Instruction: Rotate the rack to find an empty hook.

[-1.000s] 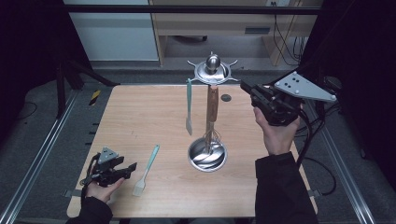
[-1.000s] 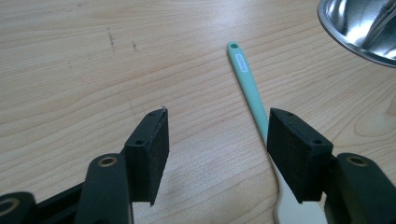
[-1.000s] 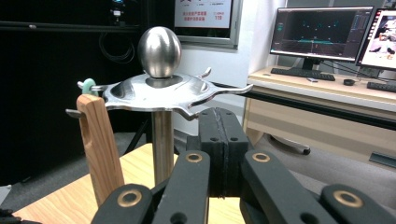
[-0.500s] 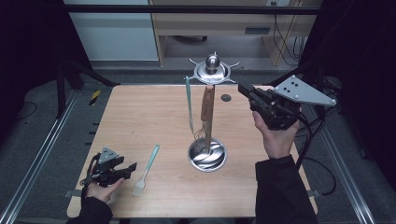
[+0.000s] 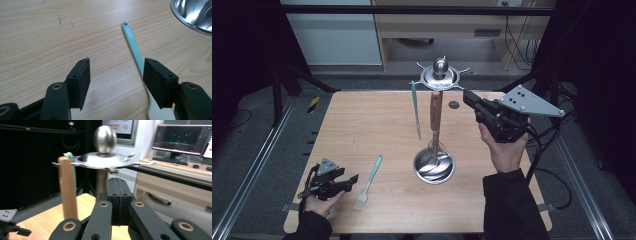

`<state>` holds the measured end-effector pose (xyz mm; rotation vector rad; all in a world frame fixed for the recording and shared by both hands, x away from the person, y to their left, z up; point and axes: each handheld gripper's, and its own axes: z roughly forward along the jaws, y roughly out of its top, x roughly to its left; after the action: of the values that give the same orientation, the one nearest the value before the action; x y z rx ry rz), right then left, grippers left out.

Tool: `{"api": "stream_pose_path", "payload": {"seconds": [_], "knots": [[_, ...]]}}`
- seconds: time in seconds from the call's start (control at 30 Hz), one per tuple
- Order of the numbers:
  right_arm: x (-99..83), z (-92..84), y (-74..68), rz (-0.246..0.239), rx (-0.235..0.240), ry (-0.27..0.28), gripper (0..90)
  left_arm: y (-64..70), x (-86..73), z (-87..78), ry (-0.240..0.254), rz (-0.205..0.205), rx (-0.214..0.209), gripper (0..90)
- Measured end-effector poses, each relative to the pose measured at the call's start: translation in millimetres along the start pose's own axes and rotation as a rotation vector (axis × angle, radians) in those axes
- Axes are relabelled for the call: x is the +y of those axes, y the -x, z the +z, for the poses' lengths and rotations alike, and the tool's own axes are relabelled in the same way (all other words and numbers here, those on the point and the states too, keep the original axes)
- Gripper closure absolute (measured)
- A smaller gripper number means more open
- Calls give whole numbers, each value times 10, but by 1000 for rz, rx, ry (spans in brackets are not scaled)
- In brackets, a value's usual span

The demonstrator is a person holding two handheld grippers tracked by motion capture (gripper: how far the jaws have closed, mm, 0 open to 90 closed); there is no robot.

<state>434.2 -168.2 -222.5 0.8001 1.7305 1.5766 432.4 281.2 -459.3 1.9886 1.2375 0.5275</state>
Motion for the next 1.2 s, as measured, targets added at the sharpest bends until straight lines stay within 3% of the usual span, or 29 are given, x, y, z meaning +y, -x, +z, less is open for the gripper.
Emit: {"api": "stream_pose_path", "payload": {"seconds": [0.17, 0.47, 1.2], "knots": [[45, -7, 81, 30, -18, 28, 900, -1, -1, 4, -1, 1, 1, 383], [74, -7, 39, -5, 19, 28, 900, 1, 1, 3, -4, 2, 2, 384], [87, 47, -243, -57, 105, 39, 900, 3, 1, 0, -6, 1, 4, 383]]}}
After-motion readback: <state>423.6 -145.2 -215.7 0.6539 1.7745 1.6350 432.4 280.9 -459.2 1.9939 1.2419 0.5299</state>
